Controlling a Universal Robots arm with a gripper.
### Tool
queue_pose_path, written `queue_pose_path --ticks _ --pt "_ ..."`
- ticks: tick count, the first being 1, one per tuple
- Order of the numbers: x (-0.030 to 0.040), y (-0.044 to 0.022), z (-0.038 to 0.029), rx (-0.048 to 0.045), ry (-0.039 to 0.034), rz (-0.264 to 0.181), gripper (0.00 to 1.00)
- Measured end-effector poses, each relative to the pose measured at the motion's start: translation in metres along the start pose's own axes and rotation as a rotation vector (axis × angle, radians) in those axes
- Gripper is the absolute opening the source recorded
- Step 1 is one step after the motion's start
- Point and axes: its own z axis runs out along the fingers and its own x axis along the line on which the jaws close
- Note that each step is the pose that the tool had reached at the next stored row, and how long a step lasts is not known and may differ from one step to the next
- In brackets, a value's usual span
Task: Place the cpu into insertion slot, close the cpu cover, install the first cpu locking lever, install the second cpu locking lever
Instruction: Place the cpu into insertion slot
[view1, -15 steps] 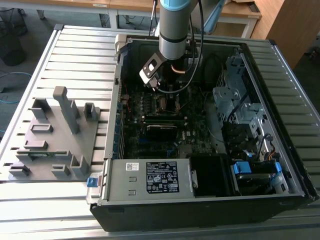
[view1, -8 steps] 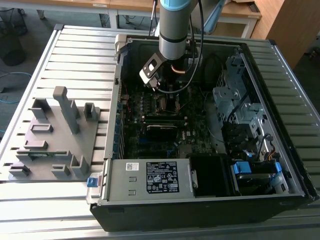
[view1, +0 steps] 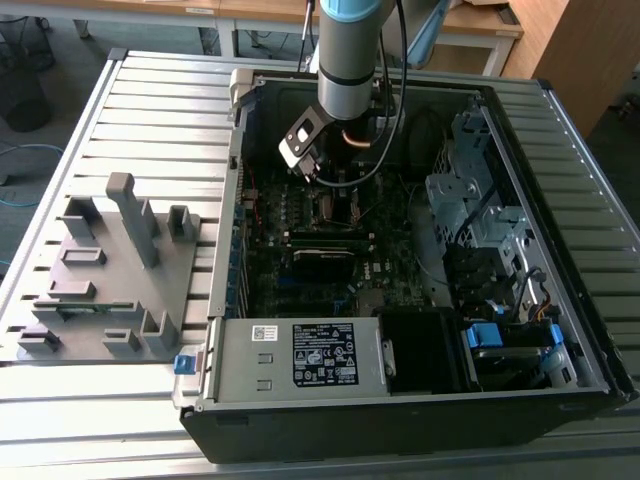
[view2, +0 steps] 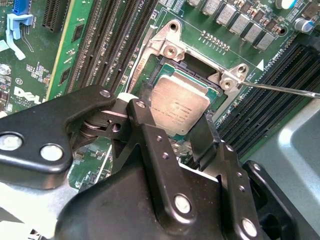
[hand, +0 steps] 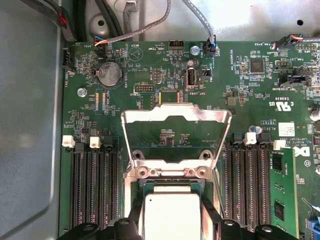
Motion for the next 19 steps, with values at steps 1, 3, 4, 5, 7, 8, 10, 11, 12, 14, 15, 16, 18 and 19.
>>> queue_pose_path --ticks 1,3,4,5,7,8,10,11,12,14,15,16,18,19 --pt "0.0000 0.0000 0.0000 0.0000 0.0000 0.000 0.54" --pt "0.0002 0.0001 0.0005 -0.0009 0.0014 0.000 0.55" --pt "0.0002 0.0001 0.0005 -0.0007 0.0011 0.000 0.61" --pt "0.0001 0.0000 0.0003 -0.0004 0.0007 0.000 0.61" --pt "0.0000 0.0000 0.0001 0.0000 0.0000 0.000 0.61" --pt "0.0000 0.0000 -0.0002 0.0001 -0.0001 0.000 0.61" --pt "0.0000 0.0001 -0.0014 0.0000 0.0000 0.000 0.61" --pt "0.0000 0.0001 -0.0024 0.0000 -0.0002 0.000 0.61" --pt "0.0000 0.0002 -0.0031 0.0000 -0.0001 0.000 0.61" --pt "0.0001 0.0002 -0.0048 -0.0001 0.0000 0.000 0.61" --pt "0.0001 0.0003 -0.0060 -0.0001 0.0001 0.000 0.61" --pt "0.0001 0.0004 -0.0076 -0.0001 0.0001 0.000 0.61" --pt "0.0001 0.0005 -0.0106 0.0000 -0.0001 0.000 0.61" --pt "0.0002 0.0006 -0.0119 0.0000 -0.0001 0.000 0.61"
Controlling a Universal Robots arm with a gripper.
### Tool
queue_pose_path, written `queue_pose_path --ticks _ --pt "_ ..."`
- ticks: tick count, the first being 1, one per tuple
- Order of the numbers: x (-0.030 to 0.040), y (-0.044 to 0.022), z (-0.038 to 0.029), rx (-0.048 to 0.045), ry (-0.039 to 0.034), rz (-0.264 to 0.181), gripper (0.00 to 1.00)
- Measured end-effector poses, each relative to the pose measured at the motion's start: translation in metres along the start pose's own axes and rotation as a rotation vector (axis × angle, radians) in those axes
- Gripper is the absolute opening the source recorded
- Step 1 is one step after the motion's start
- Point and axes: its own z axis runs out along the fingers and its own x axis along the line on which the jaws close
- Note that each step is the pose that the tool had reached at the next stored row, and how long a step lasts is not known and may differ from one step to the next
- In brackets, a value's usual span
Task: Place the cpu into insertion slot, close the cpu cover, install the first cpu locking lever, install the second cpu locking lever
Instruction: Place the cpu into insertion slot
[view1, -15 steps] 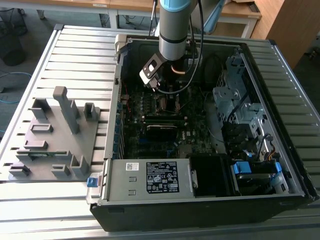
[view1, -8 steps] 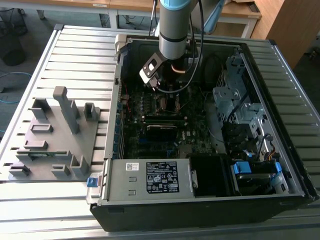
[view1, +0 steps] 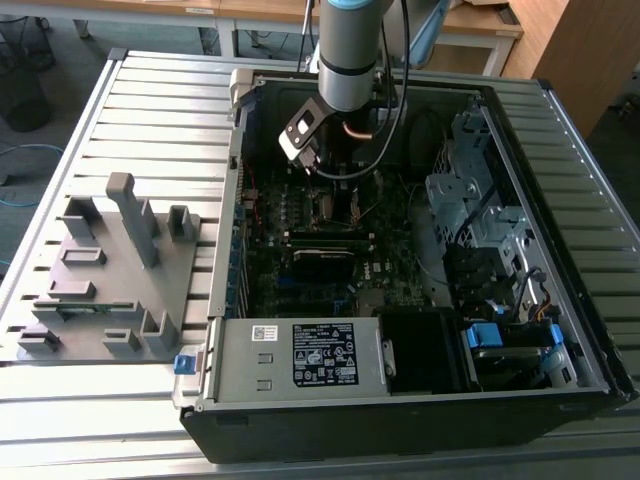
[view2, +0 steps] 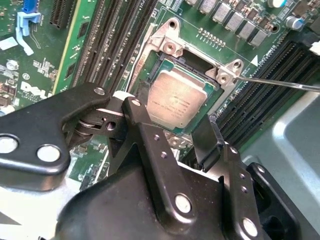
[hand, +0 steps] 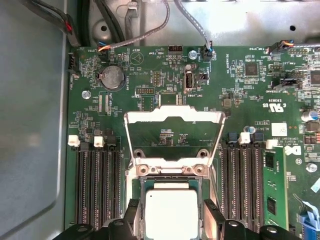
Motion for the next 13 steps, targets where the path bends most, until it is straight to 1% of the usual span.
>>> queue_pose_path --ticks 2,8,9,10,11,12,13 --pt "0.0001 0.0001 -0.0010 -0.0001 0.0002 0.000 0.61" --pt "0.0000 0.0001 -0.0011 -0.0001 -0.0001 0.000 0.61" --pt "0.0000 0.0001 -0.0011 0.0000 -0.0002 0.000 0.60" --pt "0.0000 0.0001 -0.0011 0.0000 -0.0002 0.000 0.53" --pt "0.0000 0.0001 -0.0011 -0.0001 -0.0003 0.000 0.53" --pt "0.0000 0.0001 -0.0011 0.0000 -0.0004 0.000 0.47" --pt "0.0000 0.0001 -0.0011 0.0000 -0.0004 0.000 0.47"
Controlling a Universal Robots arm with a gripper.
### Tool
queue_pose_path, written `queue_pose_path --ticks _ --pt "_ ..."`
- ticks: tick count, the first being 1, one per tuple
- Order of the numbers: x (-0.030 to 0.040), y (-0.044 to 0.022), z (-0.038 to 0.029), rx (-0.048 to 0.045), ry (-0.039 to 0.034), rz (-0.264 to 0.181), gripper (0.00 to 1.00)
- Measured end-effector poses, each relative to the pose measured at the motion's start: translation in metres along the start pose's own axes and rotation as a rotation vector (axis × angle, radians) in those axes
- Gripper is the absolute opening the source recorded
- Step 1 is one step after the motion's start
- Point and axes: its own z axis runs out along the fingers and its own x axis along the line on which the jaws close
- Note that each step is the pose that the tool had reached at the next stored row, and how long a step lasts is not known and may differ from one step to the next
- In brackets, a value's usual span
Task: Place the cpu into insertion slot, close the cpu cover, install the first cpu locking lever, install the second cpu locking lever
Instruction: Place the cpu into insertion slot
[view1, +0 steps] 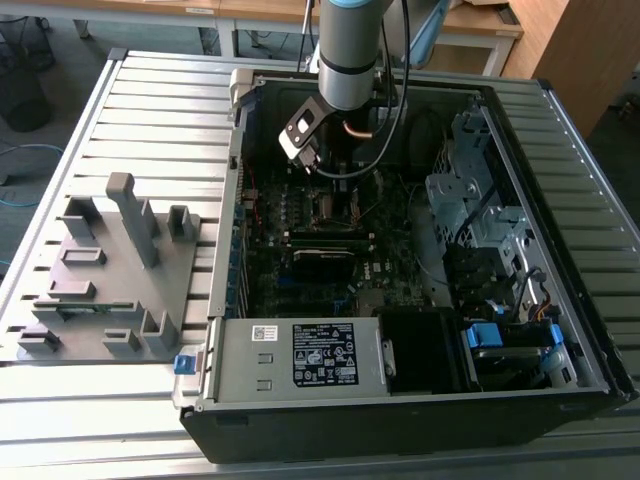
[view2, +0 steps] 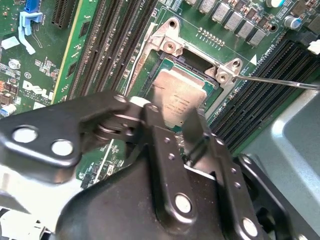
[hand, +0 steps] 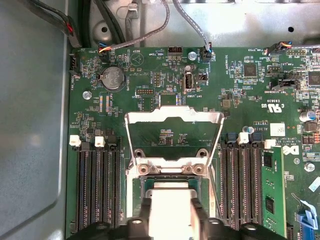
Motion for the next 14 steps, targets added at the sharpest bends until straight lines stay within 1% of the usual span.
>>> queue_pose_path --ticks 2,3,5,6,8,10,14 --pt "0.0000 0.0000 0.0000 0.0000 -0.0001 0.000 0.36" --pt "0.0000 0.0000 0.0000 0.0000 -0.0001 0.000 0.36" --pt "0.0000 0.0000 0.0000 0.0000 -0.0002 0.000 0.24" --pt "0.0000 0.0000 0.0000 0.0000 -0.0002 0.000 0.24" --pt "0.0000 0.0000 0.0000 0.0000 -0.0003 0.000 0.12" --pt "0.0000 0.0000 0.0000 0.0000 -0.0003 0.000 0.10" --pt "0.0000 0.0000 0.0000 0.0000 -0.0005 0.000 0.10"
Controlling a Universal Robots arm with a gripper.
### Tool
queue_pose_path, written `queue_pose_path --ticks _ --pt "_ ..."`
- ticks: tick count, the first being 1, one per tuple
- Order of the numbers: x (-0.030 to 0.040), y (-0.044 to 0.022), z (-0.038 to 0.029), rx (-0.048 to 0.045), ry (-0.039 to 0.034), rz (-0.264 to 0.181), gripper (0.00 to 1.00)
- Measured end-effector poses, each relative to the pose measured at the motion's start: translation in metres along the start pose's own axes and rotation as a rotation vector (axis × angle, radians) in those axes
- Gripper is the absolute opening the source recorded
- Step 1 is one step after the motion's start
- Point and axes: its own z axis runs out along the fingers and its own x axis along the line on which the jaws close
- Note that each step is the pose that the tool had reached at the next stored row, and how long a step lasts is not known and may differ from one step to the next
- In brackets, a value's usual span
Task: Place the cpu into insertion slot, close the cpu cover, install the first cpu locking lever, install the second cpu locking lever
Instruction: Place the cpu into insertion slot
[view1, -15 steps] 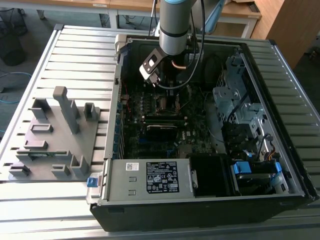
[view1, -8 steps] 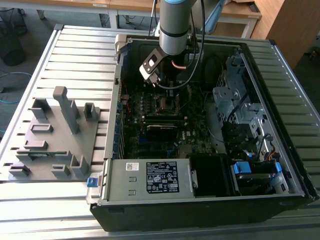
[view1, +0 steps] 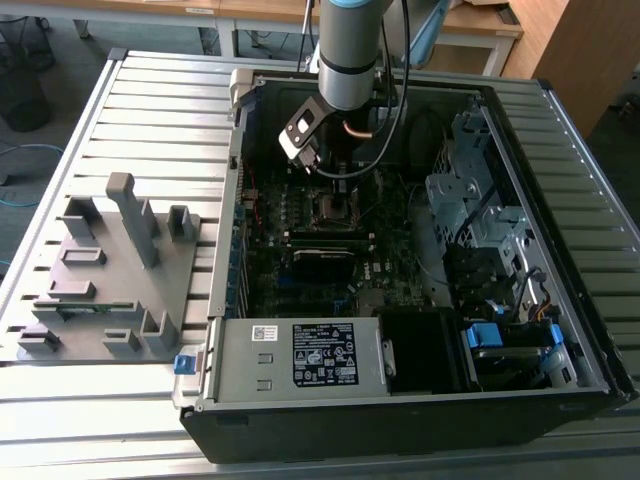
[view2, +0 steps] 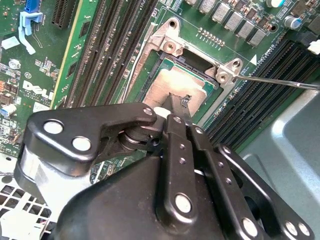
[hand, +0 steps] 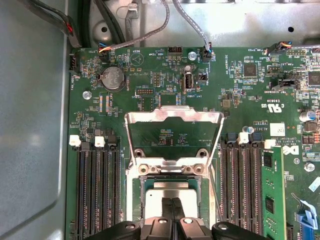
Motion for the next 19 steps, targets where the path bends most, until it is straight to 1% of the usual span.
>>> queue_pose_path --ticks 1,3,4,8,9,10,12,16,19 --pt "0.0000 0.0000 0.0000 0.0003 -0.0002 0.000 0.10" --pt "0.0001 0.0000 0.0000 0.0090 -0.0003 0.000 0.10" --pt "0.0000 0.0000 0.0000 0.0111 -0.0004 0.000 0.10" --pt "0.0000 0.0000 0.0000 0.0128 -0.0004 0.000 0.10" --pt "0.0000 0.0000 0.0000 0.0353 -0.0009 0.000 0.10" --pt "0.0000 0.0000 0.0000 0.0559 -0.0013 0.001 0.10" --pt "0.0000 0.0000 -0.0002 0.0559 -0.0013 0.001 0.10" --pt "0.0000 0.0001 -0.0027 0.0559 -0.0013 0.001 0.10" --pt "0.0001 0.0002 -0.0027 0.0555 -0.0011 0.001 0.10"
